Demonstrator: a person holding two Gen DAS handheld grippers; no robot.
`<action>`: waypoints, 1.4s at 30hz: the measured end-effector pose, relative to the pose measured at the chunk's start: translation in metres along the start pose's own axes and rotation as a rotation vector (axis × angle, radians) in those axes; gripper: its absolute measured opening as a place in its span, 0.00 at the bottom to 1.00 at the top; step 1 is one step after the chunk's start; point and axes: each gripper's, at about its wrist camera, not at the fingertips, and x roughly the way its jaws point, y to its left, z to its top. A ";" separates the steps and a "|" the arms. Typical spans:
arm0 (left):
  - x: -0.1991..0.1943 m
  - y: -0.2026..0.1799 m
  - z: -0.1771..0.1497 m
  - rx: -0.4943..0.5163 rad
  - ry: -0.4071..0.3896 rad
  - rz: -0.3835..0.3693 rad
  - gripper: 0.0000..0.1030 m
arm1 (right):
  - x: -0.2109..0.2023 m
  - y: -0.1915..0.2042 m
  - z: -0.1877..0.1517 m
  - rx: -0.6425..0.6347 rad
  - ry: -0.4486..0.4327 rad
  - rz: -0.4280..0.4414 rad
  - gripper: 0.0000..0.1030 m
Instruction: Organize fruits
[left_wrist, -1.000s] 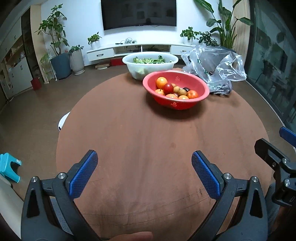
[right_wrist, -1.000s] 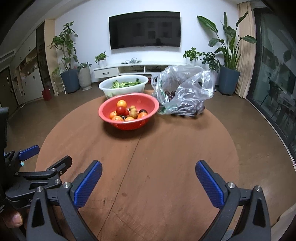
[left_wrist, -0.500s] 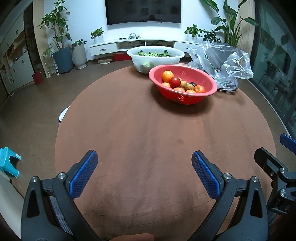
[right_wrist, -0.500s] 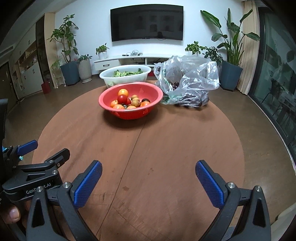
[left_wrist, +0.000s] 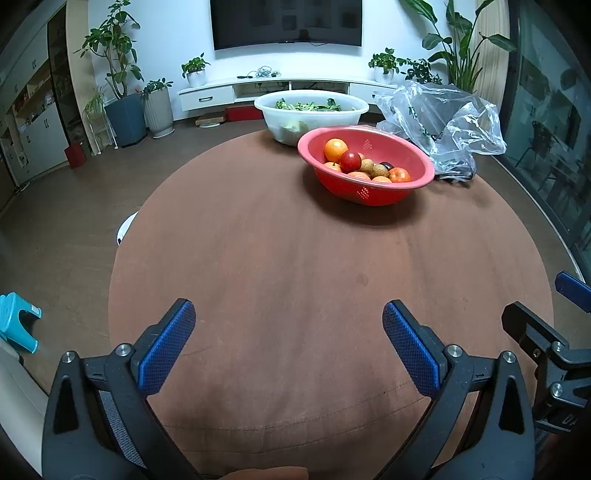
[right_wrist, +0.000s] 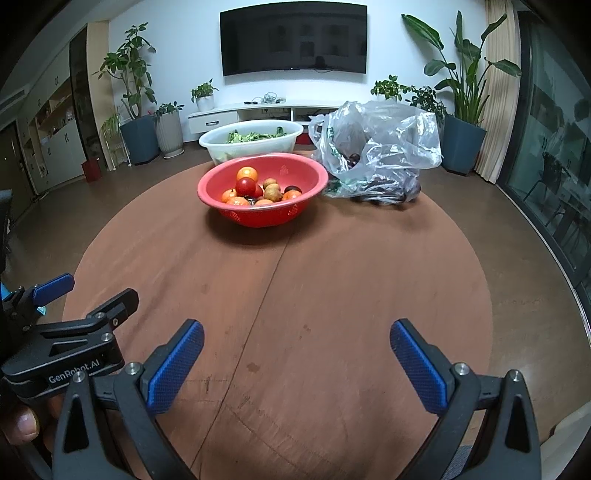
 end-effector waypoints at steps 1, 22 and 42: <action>0.000 0.000 0.000 0.000 -0.001 0.001 1.00 | 0.000 0.000 -0.001 0.000 0.001 0.000 1.00; 0.001 -0.001 -0.005 0.004 0.005 0.003 1.00 | 0.001 0.002 -0.004 0.001 0.009 0.000 1.00; 0.002 -0.001 -0.006 0.003 0.007 0.005 1.00 | 0.005 0.003 -0.007 0.002 0.017 0.001 1.00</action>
